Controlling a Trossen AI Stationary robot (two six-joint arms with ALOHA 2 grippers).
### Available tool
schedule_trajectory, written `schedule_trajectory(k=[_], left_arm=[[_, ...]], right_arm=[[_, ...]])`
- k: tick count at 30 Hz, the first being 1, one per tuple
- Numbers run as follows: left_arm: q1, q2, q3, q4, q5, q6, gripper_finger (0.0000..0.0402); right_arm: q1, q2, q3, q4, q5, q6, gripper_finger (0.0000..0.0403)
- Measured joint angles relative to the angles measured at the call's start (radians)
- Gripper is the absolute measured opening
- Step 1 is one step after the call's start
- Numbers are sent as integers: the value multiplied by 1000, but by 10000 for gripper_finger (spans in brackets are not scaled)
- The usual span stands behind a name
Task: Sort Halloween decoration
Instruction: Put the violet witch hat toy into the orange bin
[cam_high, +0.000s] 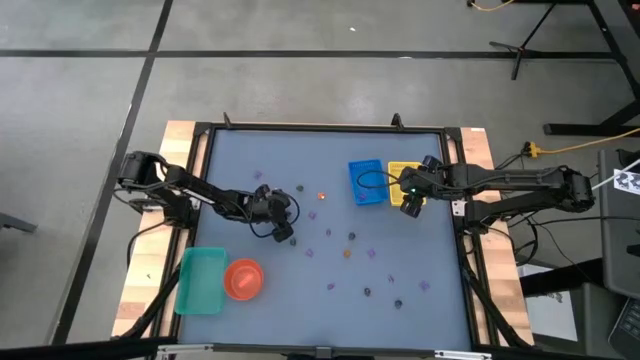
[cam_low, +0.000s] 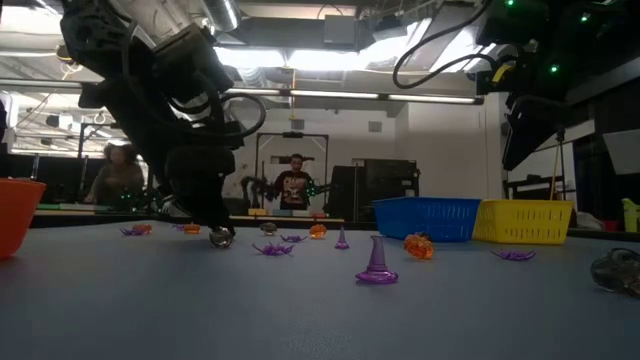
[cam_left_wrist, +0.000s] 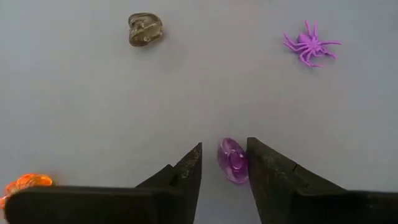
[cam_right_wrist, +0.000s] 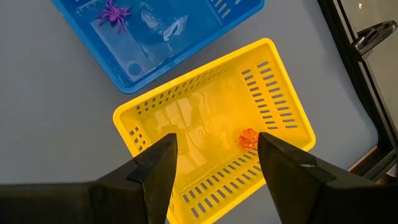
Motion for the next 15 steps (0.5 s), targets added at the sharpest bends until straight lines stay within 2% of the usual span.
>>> schedule_trajectory(k=[15], left_arm=[[0, -1, 0, -2, 0, 0, 51]], right_arm=[[0, 0, 0, 0, 0, 0, 223]])
